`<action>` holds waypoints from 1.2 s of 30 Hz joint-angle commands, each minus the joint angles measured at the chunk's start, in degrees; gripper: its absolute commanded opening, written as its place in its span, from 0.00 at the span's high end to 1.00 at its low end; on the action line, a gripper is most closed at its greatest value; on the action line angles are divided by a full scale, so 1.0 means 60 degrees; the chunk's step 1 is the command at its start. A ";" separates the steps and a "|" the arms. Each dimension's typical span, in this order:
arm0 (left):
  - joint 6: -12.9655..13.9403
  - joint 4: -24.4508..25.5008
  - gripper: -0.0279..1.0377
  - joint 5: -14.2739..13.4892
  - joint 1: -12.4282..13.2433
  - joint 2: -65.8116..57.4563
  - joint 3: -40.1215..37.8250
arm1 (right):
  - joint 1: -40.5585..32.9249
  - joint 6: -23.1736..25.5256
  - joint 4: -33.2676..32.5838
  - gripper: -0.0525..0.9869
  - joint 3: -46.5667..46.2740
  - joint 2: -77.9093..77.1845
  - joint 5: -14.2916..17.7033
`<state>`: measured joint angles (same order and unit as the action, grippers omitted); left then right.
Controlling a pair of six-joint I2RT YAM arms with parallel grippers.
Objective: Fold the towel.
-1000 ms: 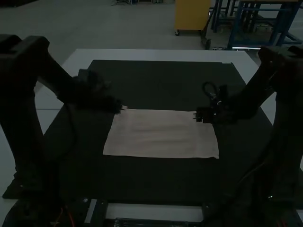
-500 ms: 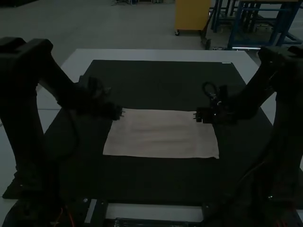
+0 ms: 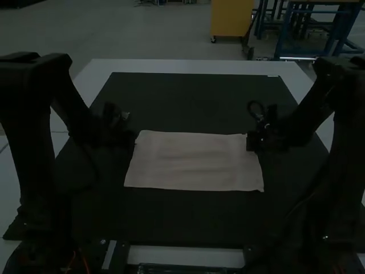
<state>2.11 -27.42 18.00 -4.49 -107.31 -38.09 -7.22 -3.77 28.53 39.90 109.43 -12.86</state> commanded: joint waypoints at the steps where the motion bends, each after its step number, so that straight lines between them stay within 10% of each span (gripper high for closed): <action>1: 0.0015 0.0102 0.95 0.0325 -0.0101 -0.0236 0.0210 | 0.0105 -0.0060 -0.0185 0.97 -0.0190 0.0014 -0.0376; 17: -0.0454 0.0688 0.95 0.0486 -0.0072 0.1522 -0.0508 | 0.0428 0.0291 -0.0786 0.97 0.0411 -0.1099 -0.0639; 36: 0.0527 0.3237 0.95 0.0501 0.0558 0.3529 0.0342 | 0.1014 0.0189 -0.2573 0.97 -0.0512 -0.3252 -0.1679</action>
<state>3.49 -8.64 21.06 -1.65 -88.92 -37.15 -3.16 -2.17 13.41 37.78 92.99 -21.74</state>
